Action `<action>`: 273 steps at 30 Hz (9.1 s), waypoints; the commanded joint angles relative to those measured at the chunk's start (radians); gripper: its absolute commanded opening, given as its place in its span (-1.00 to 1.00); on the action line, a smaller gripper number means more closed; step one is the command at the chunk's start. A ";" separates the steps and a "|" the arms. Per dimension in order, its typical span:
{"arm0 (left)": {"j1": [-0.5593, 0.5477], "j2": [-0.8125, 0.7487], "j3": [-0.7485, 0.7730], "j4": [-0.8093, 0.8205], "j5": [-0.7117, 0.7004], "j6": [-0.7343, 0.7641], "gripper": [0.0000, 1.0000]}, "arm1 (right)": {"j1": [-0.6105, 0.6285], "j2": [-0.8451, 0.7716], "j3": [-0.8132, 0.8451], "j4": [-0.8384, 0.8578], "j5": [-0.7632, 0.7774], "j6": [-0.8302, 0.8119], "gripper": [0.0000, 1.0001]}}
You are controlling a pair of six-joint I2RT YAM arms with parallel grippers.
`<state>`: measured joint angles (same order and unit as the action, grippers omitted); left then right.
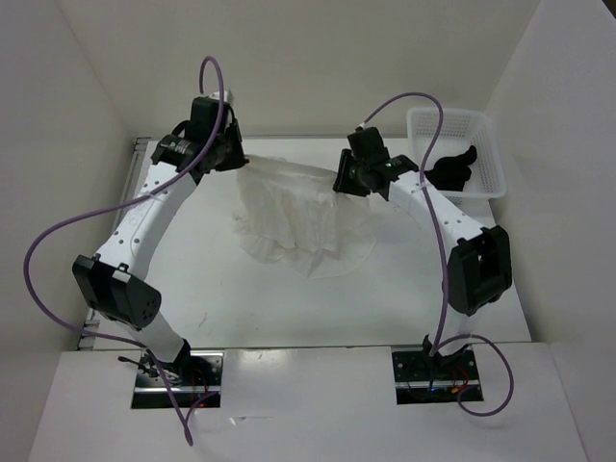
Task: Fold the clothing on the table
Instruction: Flatten the skirt out, then fold the skirt
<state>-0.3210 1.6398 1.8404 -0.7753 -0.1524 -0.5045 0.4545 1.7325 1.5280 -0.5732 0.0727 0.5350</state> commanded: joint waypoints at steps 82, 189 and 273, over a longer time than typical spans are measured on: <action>0.017 -0.248 -0.658 0.340 0.040 -0.164 -1.00 | 0.024 0.153 0.087 -0.341 0.371 -0.098 -0.53; 0.048 -0.033 -0.413 0.151 0.269 0.084 -1.00 | -0.083 -0.182 0.042 -0.175 -0.059 -0.188 -1.00; 0.066 0.393 -0.291 0.447 0.212 -0.267 -0.50 | -0.097 0.137 0.001 -0.162 0.027 0.000 -0.46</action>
<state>-0.2752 1.9957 1.5085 -0.4015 0.0486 -0.7921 0.3840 1.8290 1.4528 -0.7971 0.0124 0.5781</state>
